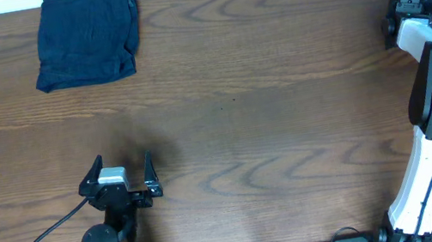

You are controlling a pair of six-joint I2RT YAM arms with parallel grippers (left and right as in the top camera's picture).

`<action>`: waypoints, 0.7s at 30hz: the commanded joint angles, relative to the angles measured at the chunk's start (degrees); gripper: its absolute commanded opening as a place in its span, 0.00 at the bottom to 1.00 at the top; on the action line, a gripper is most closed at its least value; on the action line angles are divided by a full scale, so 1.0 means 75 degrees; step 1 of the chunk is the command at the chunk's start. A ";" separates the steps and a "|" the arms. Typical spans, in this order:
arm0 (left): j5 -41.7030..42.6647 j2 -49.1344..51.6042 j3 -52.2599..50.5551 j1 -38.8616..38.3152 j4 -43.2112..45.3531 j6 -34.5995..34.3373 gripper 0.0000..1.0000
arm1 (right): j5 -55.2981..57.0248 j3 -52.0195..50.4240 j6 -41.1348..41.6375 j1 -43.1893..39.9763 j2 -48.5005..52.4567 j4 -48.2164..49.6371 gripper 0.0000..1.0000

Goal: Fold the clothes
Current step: 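Grasp the top navy shorts with the right gripper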

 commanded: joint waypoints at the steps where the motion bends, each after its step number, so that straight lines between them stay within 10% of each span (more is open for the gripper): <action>1: 0.0105 -0.0047 -0.0128 0.0032 -0.0256 0.0047 0.98 | -0.0519 -0.0038 0.0350 -0.0047 0.0388 -0.0096 0.70; 13: 0.0105 -0.0047 -0.0128 0.0032 -0.0256 0.0047 0.98 | -0.1259 -0.0041 0.1099 -0.0012 0.0388 -0.0326 0.43; 21: 0.0105 -0.0047 -0.0128 0.0032 -0.0256 0.0047 0.98 | -0.1207 -0.0038 0.1929 0.0087 0.0326 -0.0498 0.01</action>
